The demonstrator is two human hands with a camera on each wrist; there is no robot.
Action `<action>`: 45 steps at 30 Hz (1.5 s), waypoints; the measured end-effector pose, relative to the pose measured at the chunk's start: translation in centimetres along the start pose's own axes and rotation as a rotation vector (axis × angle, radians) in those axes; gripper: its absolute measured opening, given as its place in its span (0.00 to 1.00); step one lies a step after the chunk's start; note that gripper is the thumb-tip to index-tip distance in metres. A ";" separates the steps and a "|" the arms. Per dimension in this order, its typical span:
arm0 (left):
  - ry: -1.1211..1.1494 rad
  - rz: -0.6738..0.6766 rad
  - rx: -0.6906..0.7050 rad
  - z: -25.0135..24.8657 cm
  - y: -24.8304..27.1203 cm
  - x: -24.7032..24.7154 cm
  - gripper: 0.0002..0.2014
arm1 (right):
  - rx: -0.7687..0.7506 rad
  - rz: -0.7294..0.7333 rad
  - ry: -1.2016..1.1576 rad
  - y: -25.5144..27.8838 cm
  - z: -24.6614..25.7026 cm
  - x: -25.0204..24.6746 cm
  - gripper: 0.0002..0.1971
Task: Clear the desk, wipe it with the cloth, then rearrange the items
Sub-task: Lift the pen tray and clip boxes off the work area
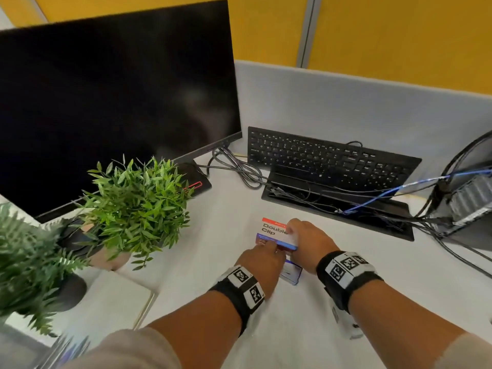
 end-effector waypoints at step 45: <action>0.079 -0.151 -0.103 25.0 28.9 12.4 0.27 | -0.110 0.035 -0.156 11.2 28.8 20.3 0.21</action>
Point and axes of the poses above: each hand's wrist, its own y-axis away from the middle knuckle, its own x-axis out of the palm, z = x × y, the point moved 4 cm from there along -y, towards the middle knuckle, and after that the axes turned 12 degrees about -y, right-handed, at the moved point
